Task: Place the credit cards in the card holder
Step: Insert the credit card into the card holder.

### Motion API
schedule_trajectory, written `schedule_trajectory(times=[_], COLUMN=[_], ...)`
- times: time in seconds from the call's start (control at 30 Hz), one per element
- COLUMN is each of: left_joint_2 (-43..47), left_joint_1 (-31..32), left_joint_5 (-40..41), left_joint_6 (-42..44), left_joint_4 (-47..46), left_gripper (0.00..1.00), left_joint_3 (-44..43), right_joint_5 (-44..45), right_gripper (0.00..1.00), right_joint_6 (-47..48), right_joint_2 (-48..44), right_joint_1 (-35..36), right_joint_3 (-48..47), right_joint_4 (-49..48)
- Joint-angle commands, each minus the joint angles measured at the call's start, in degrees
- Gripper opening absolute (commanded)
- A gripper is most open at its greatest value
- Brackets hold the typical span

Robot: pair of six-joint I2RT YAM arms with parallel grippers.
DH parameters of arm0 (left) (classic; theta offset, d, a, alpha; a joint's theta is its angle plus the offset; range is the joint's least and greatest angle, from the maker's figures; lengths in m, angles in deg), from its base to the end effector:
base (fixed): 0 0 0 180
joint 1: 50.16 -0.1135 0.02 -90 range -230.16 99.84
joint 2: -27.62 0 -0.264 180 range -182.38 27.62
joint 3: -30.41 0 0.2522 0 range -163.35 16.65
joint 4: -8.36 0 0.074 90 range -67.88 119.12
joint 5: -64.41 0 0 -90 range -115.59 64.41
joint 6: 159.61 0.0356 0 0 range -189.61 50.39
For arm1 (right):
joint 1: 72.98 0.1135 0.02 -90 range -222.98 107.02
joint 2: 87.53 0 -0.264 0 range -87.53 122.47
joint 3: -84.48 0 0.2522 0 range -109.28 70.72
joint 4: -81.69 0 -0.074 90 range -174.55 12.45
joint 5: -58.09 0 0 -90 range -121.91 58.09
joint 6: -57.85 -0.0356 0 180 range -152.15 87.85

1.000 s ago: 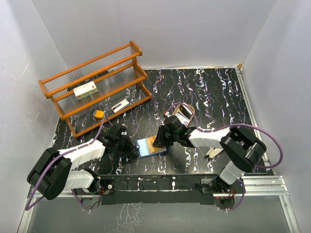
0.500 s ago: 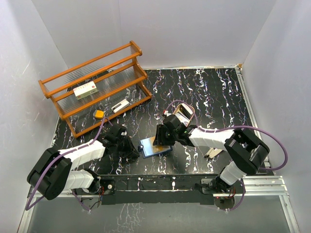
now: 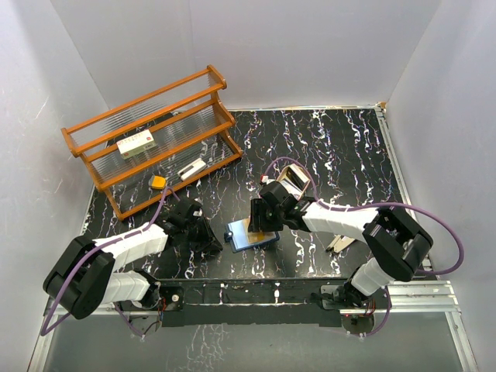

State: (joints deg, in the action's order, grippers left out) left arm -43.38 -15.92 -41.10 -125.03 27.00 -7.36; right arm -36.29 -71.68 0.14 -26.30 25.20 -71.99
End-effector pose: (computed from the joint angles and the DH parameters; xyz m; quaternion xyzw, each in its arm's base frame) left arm 0.1698 -0.1271 0.1397 -0.1288 0.9287 -0.3186 0.1396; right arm 0.2000 0.2160 0.1680 -0.0709 0.9497 0.2336 0.1963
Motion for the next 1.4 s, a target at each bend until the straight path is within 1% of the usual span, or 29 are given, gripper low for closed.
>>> schedule_trajectory(times=[0.0,0.07,0.23,0.3,0.37,0.57,0.7,0.9,1.03,1.2,1.37], left_joint_2=[0.1,0.4,0.2,-0.5,-1.6,-6.2,-6.8,-6.2,-6.5,-6.6,-5.8], left_joint_1=[0.2,0.1,0.1,0.1,0.1,0.1,0.2,0.1,0.1,0.1,0.1], left_joint_5=[0.5,0.0,-2.4,-2.8,-2.8,-3.9,-3.4,-1.8,-0.6,0.4,1.7], left_joint_6=[1.0,0.7,-0.7,-0.7,-0.5,-0.4,-0.6,0.3,1.4,2.1,2.2], left_joint_4=[3.5,3.1,-0.4,-1.4,-2.8,-6.8,-7.8,-6.5,-5.0,-4.2,-3.0], left_gripper=[0.01,0.09,0.32,0.37,0.4,0.4,0.38,0.29,0.25,0.23,0.23], left_joint_3=[-1.2,-1.8,-2.7,-3.1,-3.1,-2.1,-1.6,-2.2,-3.0,-3.7,-3.6], right_joint_5=[2.8,3.1,3.2,3.4,3.2,4.5,1.5,-1.4,-3.5,-7.1,-7.0], right_gripper=[0.52,0.55,0.56,0.56,0.56,0.56,0.56,0.54,0.54,0.53,0.52], right_joint_6=[1.8,1.9,2.2,2.2,2.3,2.9,2.6,1.2,-0.5,-2.6,-2.5], right_joint_2=[-2.5,-2.7,-2.7,-2.4,-2.0,0.0,1.6,2.5,2.1,3.2,3.3], right_joint_1=[0.1,0.1,0.1,0.1,0.1,0.1,0.2,1.1,1.4,1.9,2.2], right_joint_3=[-3.3,-4.0,-4.7,-4.8,-4.6,-3.0,-1.9,-1.7,-0.2,1.1,1.4], right_joint_4=[2.0,2.9,3.4,3.3,2.6,0.6,-2.5,-5.7,-9.0,-12.9,-15.2])
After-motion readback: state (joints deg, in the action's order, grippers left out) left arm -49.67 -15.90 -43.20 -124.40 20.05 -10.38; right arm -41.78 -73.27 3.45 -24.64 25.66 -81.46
